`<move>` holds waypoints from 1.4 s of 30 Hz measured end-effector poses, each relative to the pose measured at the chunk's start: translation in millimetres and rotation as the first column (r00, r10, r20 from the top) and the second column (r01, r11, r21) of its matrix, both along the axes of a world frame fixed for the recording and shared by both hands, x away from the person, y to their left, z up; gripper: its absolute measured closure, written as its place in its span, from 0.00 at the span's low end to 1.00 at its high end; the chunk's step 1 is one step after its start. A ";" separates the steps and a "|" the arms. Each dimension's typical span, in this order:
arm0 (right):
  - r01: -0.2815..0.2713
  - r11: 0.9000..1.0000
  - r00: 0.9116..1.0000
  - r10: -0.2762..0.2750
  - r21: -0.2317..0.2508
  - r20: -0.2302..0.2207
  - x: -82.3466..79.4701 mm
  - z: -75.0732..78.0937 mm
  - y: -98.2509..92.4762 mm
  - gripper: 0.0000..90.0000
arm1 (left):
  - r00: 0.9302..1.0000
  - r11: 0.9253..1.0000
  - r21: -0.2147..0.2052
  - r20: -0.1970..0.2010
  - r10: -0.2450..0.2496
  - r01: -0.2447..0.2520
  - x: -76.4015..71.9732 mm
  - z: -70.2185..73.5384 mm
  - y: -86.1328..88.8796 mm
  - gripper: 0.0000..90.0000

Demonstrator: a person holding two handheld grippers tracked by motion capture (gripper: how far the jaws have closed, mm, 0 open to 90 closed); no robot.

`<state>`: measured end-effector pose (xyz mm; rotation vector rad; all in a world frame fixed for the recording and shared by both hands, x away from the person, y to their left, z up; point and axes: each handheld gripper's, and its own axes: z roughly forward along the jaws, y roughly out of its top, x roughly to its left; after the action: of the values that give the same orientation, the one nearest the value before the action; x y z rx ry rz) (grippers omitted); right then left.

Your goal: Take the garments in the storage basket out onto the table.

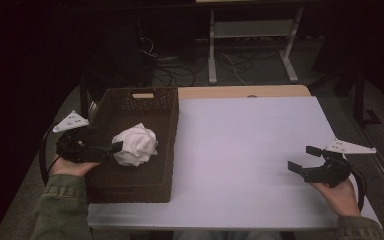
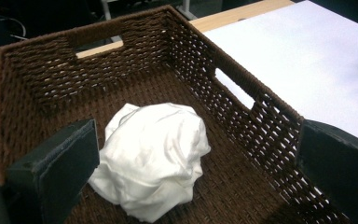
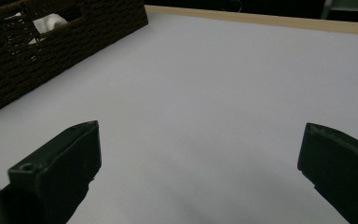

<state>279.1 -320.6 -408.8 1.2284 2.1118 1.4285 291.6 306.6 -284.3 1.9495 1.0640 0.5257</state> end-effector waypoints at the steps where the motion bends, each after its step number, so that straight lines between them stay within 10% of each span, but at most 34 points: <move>1: 0.001 1.000 1.000 -0.001 -0.002 0.001 -0.2 0.1 0.1 0.00 | 1.000 1.000 0.004 -0.001 -0.004 0.004 1.9 1.0 -0.9 0.00; 42: -0.005 1.000 1.000 0.005 -0.013 0.002 -0.8 -0.2 -0.4 0.00 | 0.984 0.995 0.076 -0.174 -0.050 0.064 67.0 -16.7 -22.9 0.00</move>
<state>278.3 -321.0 -409.0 1.2177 2.1205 1.4156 358.6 283.7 -301.0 2.1213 1.1039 0.3796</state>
